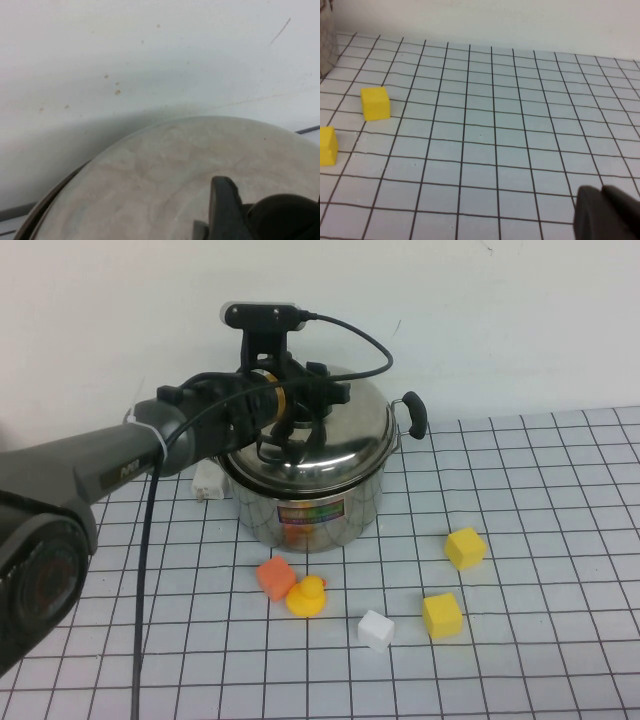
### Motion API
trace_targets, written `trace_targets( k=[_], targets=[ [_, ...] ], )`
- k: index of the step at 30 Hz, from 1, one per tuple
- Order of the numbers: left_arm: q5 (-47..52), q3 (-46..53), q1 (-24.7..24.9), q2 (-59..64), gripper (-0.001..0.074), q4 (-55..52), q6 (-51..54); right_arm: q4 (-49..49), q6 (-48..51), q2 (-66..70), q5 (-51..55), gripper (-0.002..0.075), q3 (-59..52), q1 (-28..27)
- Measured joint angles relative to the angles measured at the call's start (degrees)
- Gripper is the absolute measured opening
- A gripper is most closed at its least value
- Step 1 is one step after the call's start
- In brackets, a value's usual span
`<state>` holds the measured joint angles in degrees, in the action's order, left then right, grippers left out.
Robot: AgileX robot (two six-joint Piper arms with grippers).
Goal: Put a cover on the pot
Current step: Place the pot lid on the pot
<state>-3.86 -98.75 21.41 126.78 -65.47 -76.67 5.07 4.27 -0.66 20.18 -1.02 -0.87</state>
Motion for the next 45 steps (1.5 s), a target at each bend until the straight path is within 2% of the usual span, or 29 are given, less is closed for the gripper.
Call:
trace_targets(
  k=[12, 45],
  targets=[
    [5.1, 0.0, 1.2, 0.0, 0.0318, 0.3, -0.2, 0.0, 0.0, 0.0, 0.0, 0.0009, 0.0, 0.0],
    [10.0, -0.5, 1.6, 0.1, 0.0318, 2.3, -1.2, 0.0, 0.0, 0.0, 0.0, 0.0009, 0.0, 0.0]
  ],
)
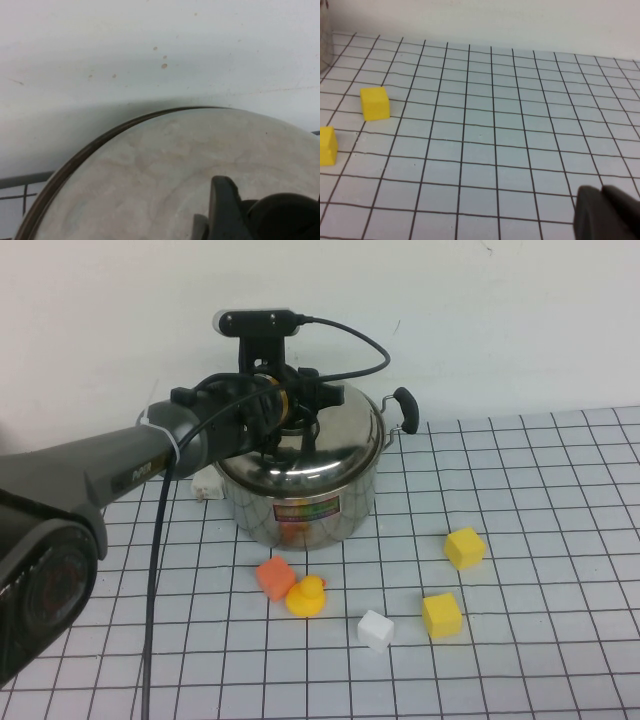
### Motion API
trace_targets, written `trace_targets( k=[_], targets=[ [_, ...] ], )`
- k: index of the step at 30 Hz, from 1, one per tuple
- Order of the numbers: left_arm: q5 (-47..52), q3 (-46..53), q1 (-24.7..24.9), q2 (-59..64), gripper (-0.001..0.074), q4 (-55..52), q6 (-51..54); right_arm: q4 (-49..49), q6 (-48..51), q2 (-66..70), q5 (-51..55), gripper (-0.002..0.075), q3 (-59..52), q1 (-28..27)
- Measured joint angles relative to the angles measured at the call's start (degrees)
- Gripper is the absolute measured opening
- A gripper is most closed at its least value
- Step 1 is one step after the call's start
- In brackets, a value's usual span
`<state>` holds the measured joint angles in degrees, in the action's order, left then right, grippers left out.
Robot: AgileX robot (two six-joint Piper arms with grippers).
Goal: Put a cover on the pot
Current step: Place the pot lid on the pot
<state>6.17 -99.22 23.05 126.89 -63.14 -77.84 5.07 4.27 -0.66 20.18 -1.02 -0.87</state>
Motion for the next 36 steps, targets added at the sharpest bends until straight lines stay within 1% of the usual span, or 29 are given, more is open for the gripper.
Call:
trace_targets(
  k=[9, 21, 22, 26, 28, 36],
  targets=[
    [1.5, -0.1, 1.1, 0.0, 0.0318, 0.0, 2.8, 0.0, 0.0, 0.0, 0.0, 0.0009, 0.0, 0.0],
    [1.3, -0.1, 1.6, 0.0, 0.0321, 0.2, 2.7, 0.0, 0.0, 0.0, 0.0, 0.0009, 0.0, 0.0],
    [1.2, -0.1, 1.6, 0.0, 0.0330, 0.2, 2.5, 0.0, 0.0, 0.0, 0.0, 0.0009, 0.0, 0.0],
    [0.7, -0.1, 1.7, 0.1, 0.0428, 0.2, 0.7, 0.0, 0.0, 0.0, 0.0, 0.0009, 0.0, 0.0],
    [0.7, -0.1, 1.7, 0.1, 0.0459, 0.2, 0.5, 0.0, 0.0, 0.0, 0.0, 0.0009, 0.0, 0.0],
    [1.7, -0.1, 1.7, -0.9, 0.0480, 0.0, -0.1, 0.0, 0.0, 0.0, 0.0, 0.0009, 0.0, 0.0]
  ],
)
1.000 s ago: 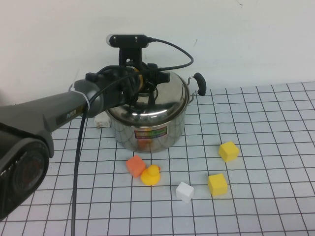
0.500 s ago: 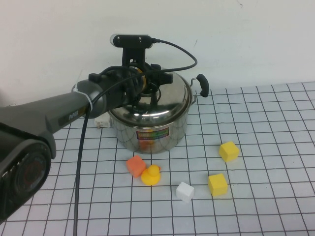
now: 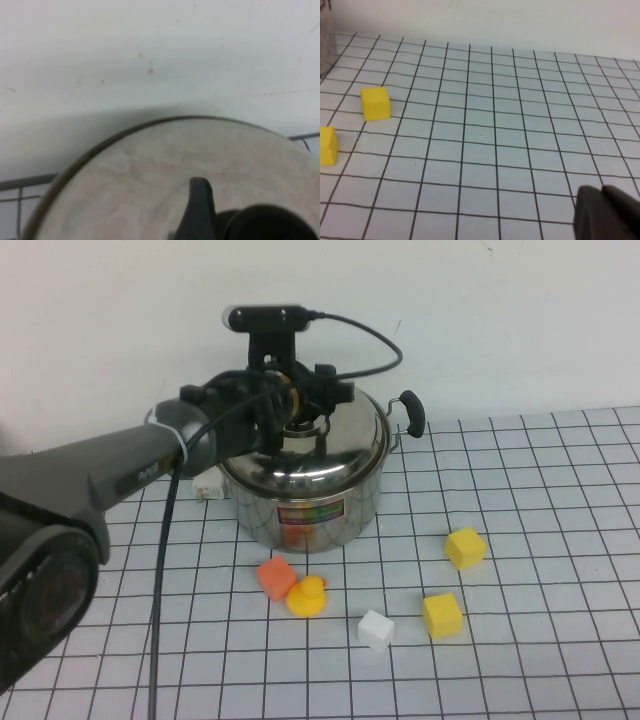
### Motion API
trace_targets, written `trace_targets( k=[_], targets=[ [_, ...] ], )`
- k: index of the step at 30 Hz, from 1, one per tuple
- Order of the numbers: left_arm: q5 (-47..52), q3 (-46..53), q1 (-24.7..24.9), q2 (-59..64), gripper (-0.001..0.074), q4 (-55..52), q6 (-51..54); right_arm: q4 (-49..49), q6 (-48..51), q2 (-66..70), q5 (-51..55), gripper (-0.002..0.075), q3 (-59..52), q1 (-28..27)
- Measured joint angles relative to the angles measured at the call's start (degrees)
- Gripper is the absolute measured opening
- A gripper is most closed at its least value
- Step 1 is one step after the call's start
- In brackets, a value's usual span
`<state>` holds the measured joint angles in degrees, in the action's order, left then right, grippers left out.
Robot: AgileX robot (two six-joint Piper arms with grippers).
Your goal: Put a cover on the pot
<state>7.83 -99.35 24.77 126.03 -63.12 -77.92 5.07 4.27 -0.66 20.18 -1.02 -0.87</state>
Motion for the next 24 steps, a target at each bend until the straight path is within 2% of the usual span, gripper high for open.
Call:
trace_targets(
  k=[9, 11, 14, 17, 19, 24],
  targets=[
    [10.2, 0.0, 0.0, -9.2, 0.0477, 1.0, 2.4, 0.0, 0.0, 0.0, 0.0, 0.0009, 0.0, 0.0],
    [13.9, 0.0, 0.0, -12.2, 0.0453, 3.0, 5.2, 0.0, 0.0, 0.0, 0.0, 0.0009, 0.0, 0.0],
    [19.6, 0.0, 0.0, -16.8, 0.0343, 9.1, 10.9, 0.0, 0.0, 0.0, 0.0, 0.0009, 0.0, 0.0],
    [26.0, 0.0, 0.0, -21.7, 0.0139, 17.1, 20.1, 0.0, 0.0, 0.0, 0.0, 0.0009, 0.0, 0.0],
    [30.1, 0.0, 0.0, -24.3, 0.0064, 21.0, 25.8, 0.0, 0.0, 0.0, 0.0, 0.0009, 0.0, 0.0],
    [40.1, 0.0, 0.0, -30.0, 0.0008, 29.6, 35.7, 0.0, 0.0, 0.0, 0.0, 0.0009, 0.0, 0.0]
  ],
)
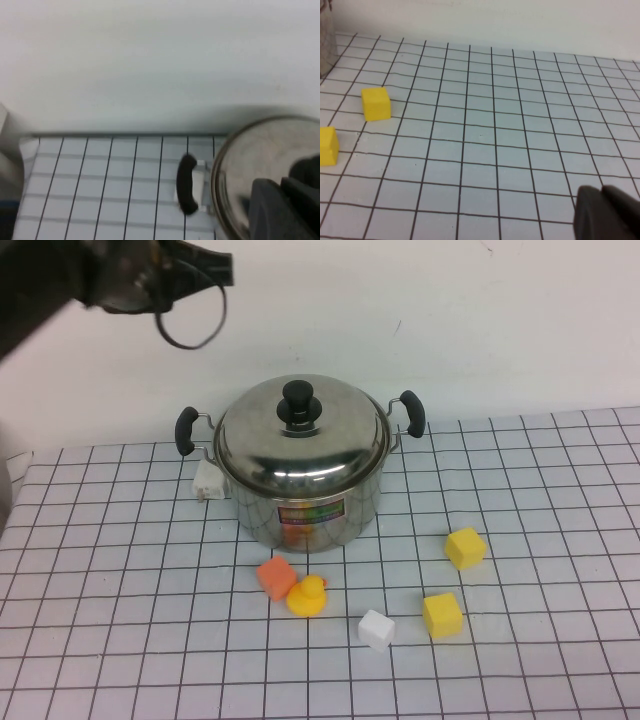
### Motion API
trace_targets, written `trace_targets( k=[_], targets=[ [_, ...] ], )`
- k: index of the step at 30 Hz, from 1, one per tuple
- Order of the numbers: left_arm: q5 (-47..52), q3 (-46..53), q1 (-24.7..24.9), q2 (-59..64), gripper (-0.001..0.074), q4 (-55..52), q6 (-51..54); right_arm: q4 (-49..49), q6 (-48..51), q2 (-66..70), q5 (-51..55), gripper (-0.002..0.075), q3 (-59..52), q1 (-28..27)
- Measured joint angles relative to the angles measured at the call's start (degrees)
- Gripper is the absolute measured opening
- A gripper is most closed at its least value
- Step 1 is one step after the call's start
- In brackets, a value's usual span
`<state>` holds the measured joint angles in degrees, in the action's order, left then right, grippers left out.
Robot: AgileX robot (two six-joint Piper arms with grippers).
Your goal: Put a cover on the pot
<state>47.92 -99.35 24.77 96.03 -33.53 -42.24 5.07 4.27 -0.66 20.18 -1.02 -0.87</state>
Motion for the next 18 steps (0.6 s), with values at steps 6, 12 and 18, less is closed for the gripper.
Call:
trace_targets(
  k=[6, 12, 18],
  targets=[
    [3.5, 2.7, 0.0, -7.5, 0.0000, 8.4, 5.6, 0.0, 0.0, 0.0, 0.0, 0.0009, 0.0, 0.0],
    [2.5, 12.9, 0.0, -18.2, -0.0001, 9.6, 6.2, 0.0, 0.0, 0.0, 0.0, 0.0009, 0.0, 0.0],
    [1.4, 24.6, 0.0, -30.4, -0.0001, 9.1, 4.6, 0.0, 0.0, 0.0, 0.0, 0.0009, 0.0, 0.0]
  ],
)
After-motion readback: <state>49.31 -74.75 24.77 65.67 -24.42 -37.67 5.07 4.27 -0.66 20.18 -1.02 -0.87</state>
